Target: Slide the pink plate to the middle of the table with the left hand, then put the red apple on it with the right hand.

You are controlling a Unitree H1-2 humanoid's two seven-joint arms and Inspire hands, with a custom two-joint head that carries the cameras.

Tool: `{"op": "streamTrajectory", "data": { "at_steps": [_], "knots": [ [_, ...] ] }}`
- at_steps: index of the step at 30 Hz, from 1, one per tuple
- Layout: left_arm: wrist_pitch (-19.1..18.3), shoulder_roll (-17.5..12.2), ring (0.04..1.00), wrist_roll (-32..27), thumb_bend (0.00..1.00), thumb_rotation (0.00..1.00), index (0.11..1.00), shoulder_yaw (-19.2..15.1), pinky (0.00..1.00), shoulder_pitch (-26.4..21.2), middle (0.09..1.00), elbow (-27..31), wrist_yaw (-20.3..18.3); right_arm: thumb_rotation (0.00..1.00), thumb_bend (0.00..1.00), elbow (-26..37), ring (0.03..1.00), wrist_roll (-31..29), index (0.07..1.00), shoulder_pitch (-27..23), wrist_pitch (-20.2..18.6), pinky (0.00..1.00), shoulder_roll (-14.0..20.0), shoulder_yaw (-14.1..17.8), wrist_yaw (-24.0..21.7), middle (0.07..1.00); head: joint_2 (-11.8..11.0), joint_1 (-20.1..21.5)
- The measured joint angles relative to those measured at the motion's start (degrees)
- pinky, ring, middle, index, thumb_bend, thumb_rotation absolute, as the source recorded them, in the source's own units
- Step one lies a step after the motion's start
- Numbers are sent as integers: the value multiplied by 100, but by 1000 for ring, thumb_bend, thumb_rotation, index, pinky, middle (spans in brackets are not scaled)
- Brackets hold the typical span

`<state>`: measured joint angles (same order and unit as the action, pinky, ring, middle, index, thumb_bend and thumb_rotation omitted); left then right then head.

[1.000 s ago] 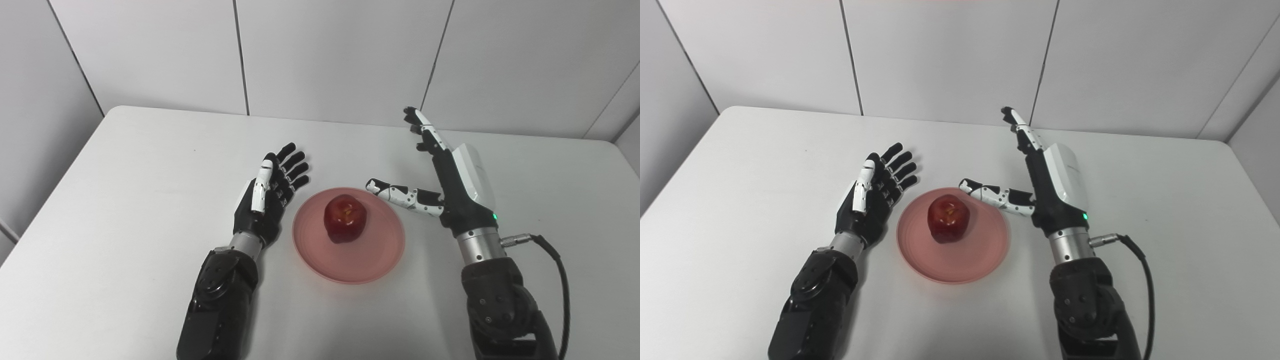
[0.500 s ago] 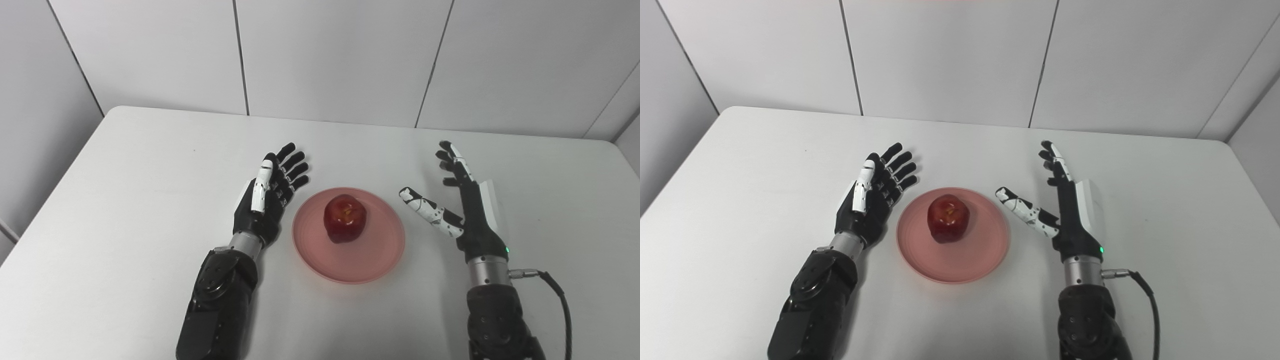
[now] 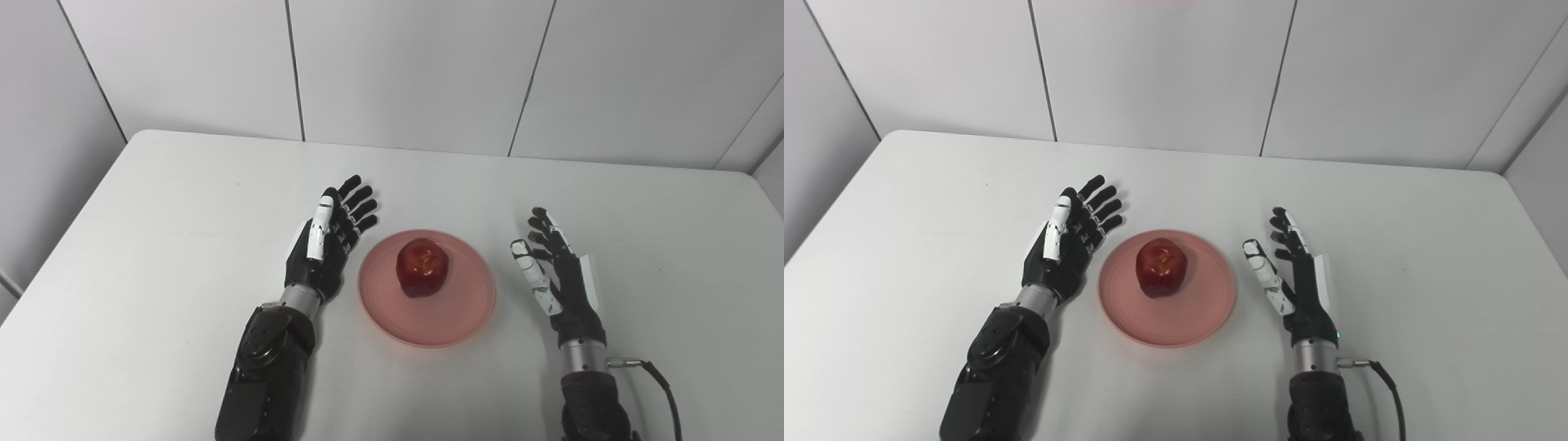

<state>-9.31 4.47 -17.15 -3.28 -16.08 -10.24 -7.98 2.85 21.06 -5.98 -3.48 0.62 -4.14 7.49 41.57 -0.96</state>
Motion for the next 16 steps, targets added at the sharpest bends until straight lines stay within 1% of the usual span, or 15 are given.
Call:
{"op": "streamTrajectory", "data": {
  "at_steps": [2, 6, 8, 9, 13, 16],
  "knots": [
    [0, 1, 879, 1, 349, 1000, 859, 0, 872, 13, 881, 19, 0, 1000, 703, -108, 859, -204, 876, 11, 45, 796, -4, 8, -10, 867, 0, -18],
    [0, 0, 880, 3, 354, 1000, 860, 2, 872, 44, 883, 54, 2, 1000, 568, -376, 845, -495, 866, 4, 353, 802, -20, 42, 9, 859, -17, -9],
    [-2, 3, 879, 4, 355, 1000, 858, 1, 872, 52, 882, 59, 9, 1000, 488, -398, 847, -689, 869, -13, 360, 823, -53, 96, 5, 861, -18, -9],
    [-2, 4, 880, 5, 355, 1000, 858, 0, 873, 55, 882, 61, 10, 1000, 475, -400, 847, -794, 870, -15, 360, 826, -85, 127, -9, 861, -26, -26],
    [-1, 6, 884, 5, 348, 1000, 861, -5, 877, 60, 885, 62, 11, 1000, 302, -452, 831, -1111, 870, -48, 361, 836, -149, 169, -47, 859, -79, -35],
    [-1, 5, 885, 5, 348, 1000, 862, -4, 880, 67, 886, 63, 11, 1000, 263, -461, 825, -1102, 867, -51, 361, 826, -149, 157, -40, 855, -114, -44]
  ]
}}
